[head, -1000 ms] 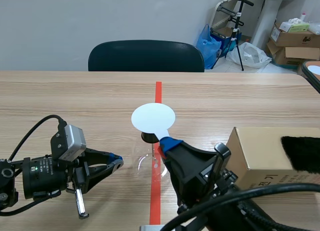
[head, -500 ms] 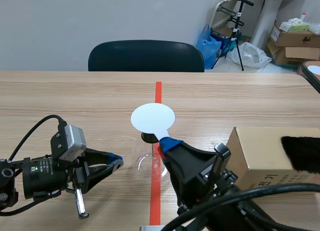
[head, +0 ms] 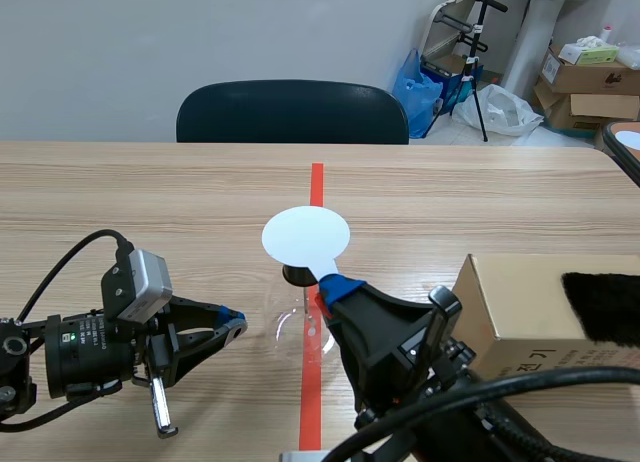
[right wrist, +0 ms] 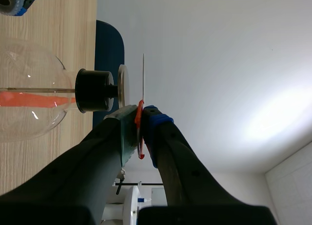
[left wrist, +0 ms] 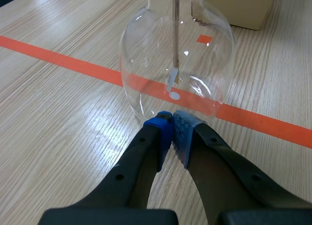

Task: Do the electroscope experiment

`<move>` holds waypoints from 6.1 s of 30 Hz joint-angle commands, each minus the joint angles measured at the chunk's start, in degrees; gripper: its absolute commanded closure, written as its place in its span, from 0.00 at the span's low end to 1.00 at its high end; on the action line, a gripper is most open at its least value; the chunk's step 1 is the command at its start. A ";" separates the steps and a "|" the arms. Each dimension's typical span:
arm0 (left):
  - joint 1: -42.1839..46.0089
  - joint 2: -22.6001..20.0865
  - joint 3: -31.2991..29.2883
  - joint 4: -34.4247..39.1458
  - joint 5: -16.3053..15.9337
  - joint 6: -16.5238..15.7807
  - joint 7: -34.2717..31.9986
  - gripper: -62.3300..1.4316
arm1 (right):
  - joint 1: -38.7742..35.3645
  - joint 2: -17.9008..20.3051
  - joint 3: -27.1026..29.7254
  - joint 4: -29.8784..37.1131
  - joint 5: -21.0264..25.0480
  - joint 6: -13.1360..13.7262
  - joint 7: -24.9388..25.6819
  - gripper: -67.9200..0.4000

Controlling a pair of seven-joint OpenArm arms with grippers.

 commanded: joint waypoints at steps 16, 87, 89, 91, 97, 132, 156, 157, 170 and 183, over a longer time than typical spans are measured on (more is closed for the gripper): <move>0.02 0.13 -0.26 1.18 -0.76 -0.11 -0.98 0.93 | 0.68 0.28 -0.04 0.39 -0.04 -0.79 0.13 0.97; 0.02 0.13 -0.26 1.18 -0.76 -0.11 -0.98 0.93 | 0.68 0.28 -0.04 0.39 -0.04 -0.79 0.15 0.97; 0.02 0.13 -0.26 1.18 -0.76 -0.11 -0.98 0.93 | 0.68 0.28 -0.04 0.39 -0.04 -0.79 0.15 0.97; 0.02 0.13 -0.26 1.18 -0.76 -0.11 -0.98 0.93 | 0.68 0.28 -0.04 0.39 -0.04 -0.79 0.15 0.97; 0.02 0.13 -0.26 1.18 -0.76 -0.11 -0.98 0.93 | 0.68 0.28 -0.04 0.39 -0.04 -0.79 0.13 0.97; 0.02 0.13 -0.26 1.18 -0.76 -0.11 -0.98 0.93 | 0.66 0.28 -0.04 0.39 -0.04 -0.79 -21.51 0.97; 0.02 0.13 -0.26 1.18 -0.76 -0.11 -0.98 0.93 | 0.66 0.28 -0.04 0.39 -0.04 -0.79 -39.95 0.97; 0.02 0.13 -0.26 1.18 -0.76 -0.11 -0.98 0.93 | 0.66 0.28 -0.04 0.39 -0.04 -0.79 -39.63 0.97; 0.02 0.13 -0.26 1.18 -0.76 -0.11 -0.98 0.93 | 0.66 0.28 -0.04 0.39 -0.04 -0.79 -24.65 0.97; 0.02 0.13 -0.26 1.18 -0.76 -0.11 -0.98 0.93 | 0.66 0.28 -0.04 0.39 -0.04 -0.79 -6.64 0.97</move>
